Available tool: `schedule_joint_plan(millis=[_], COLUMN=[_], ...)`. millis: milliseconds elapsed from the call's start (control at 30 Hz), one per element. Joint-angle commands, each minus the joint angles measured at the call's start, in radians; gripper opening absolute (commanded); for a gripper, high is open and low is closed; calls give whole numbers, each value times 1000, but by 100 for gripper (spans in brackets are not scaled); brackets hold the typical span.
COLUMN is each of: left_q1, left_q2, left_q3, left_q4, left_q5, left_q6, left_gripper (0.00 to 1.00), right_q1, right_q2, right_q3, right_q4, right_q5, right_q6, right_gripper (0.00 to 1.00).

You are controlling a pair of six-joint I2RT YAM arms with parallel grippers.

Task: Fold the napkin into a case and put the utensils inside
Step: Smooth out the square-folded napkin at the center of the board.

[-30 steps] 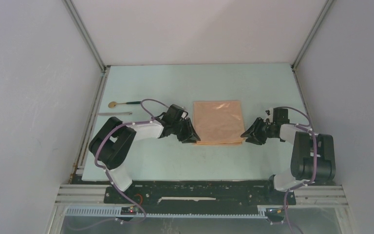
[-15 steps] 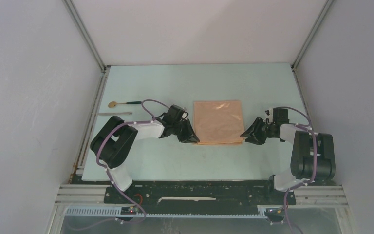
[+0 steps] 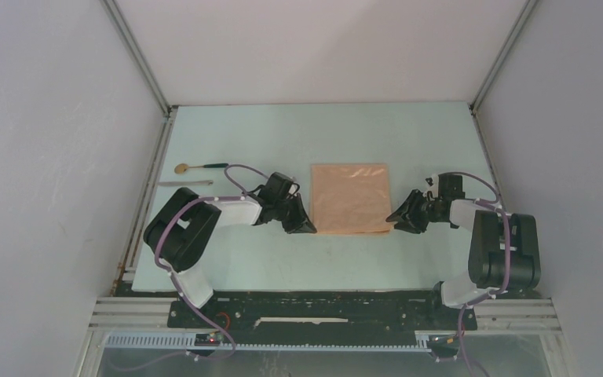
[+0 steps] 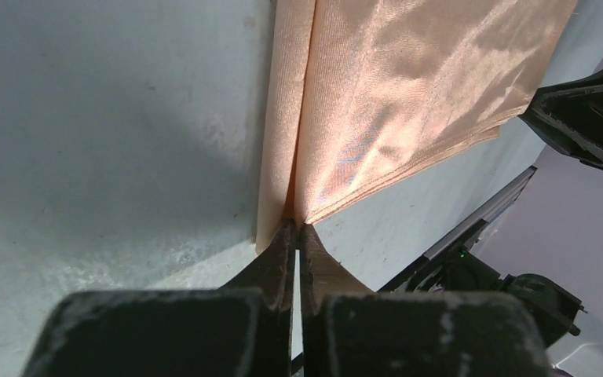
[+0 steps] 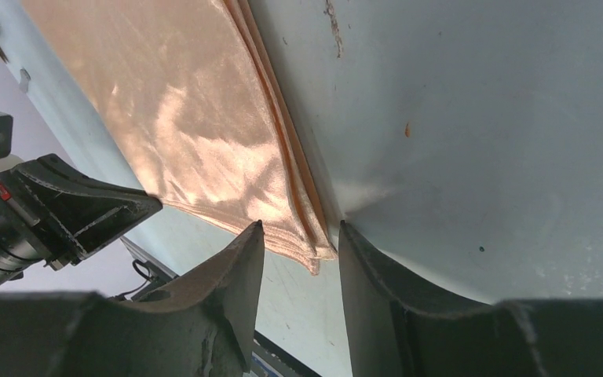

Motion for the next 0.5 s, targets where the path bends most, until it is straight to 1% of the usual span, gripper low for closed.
schedule_joint_plan(millis=[0, 133, 167, 300, 400, 467], left_q1=[14, 17, 17, 15, 15, 15], left_q2=[-50, -43, -40, -35, -33, -37], left_q3=[-22, -21, -19, -12, -15, -20], left_q4=[24, 24, 46, 64, 66, 67], left_q5=[20, 32, 42, 49, 52, 53], left_q6=[15, 8, 3, -7, -6, -5], left_gripper=[0, 0, 0, 0, 0, 0], right_q1=[5, 11, 18, 54, 51, 50], right_q2=[-6, 0, -6, -33, -30, -30], right_q3=[1, 0, 0, 0, 0, 0], right_q4=[7, 0, -17, -48, -37, -35], right_q5=[14, 4, 7, 53, 69, 72], right_q6=[-1, 2, -4, -16, -9, -8], right_gripper=[48, 48, 49, 50, 43, 41])
